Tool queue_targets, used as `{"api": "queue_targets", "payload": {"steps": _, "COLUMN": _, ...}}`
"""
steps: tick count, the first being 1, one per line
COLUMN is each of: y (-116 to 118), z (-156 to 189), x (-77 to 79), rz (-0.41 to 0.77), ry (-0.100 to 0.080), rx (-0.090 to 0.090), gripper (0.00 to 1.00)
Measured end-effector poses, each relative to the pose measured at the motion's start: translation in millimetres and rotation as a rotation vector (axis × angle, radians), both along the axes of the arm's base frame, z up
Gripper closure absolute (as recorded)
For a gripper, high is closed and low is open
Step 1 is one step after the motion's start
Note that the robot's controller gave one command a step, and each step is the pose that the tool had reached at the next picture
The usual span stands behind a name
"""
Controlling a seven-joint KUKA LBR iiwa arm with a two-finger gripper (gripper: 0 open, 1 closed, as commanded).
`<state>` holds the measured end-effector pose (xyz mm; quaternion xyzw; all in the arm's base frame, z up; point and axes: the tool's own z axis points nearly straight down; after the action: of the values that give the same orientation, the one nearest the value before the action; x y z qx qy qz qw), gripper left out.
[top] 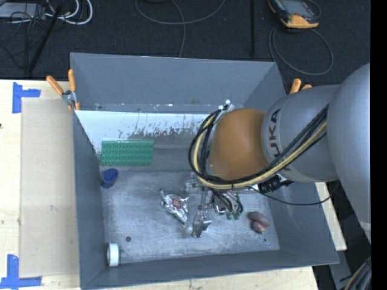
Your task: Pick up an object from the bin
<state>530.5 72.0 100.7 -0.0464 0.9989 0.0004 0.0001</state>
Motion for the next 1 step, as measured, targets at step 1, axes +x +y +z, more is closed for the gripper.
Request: {"api": "queue_targets", "payload": {"steps": 1, "y": 16.9, "z": 6.7, "x": -19.3, "rz": -0.104, "ry": 0.004, "rx": -0.001, "gripper": 0.00}}
